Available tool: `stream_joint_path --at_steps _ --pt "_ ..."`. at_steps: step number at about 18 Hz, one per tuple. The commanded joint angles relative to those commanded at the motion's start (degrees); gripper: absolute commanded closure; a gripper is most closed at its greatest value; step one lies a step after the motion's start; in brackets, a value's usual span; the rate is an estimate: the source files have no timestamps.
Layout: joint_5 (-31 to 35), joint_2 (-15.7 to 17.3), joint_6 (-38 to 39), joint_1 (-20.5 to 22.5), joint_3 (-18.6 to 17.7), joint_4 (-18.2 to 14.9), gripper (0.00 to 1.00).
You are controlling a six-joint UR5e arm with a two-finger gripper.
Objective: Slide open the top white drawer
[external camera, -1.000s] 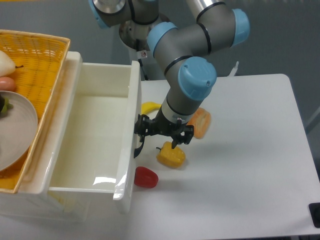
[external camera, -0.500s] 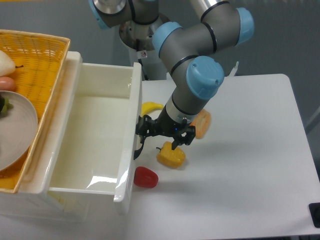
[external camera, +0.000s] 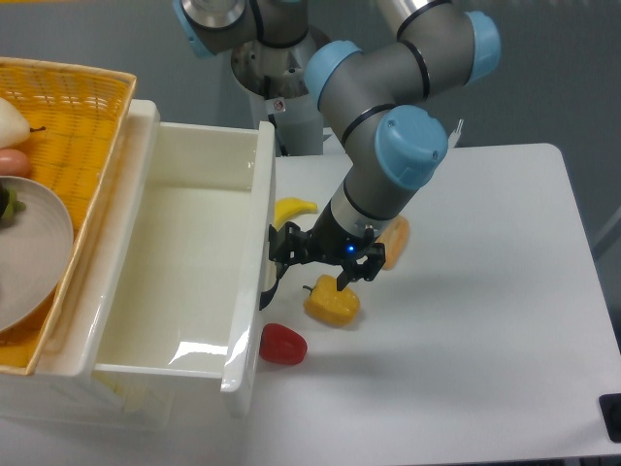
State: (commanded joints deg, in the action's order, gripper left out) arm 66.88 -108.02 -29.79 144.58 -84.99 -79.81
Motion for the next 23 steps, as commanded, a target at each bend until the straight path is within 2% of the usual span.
stream_joint_path --at_steps 5,8,10,14,16,19,23 --pt "1.8 0.1 -4.2 0.8 2.0 0.8 0.00" --pt "8.8 -0.1 -9.7 1.0 1.7 2.7 0.00" --pt "11.0 -0.1 -11.8 2.4 1.8 3.6 0.00" --pt "11.3 -0.4 -20.2 6.0 1.8 4.1 0.00" --pt "13.3 -2.0 -23.4 8.3 1.7 4.1 0.00" --pt "18.5 -3.9 -27.2 9.5 1.5 4.0 0.00" --pt "19.4 -5.4 -35.7 11.9 1.6 5.3 0.00"
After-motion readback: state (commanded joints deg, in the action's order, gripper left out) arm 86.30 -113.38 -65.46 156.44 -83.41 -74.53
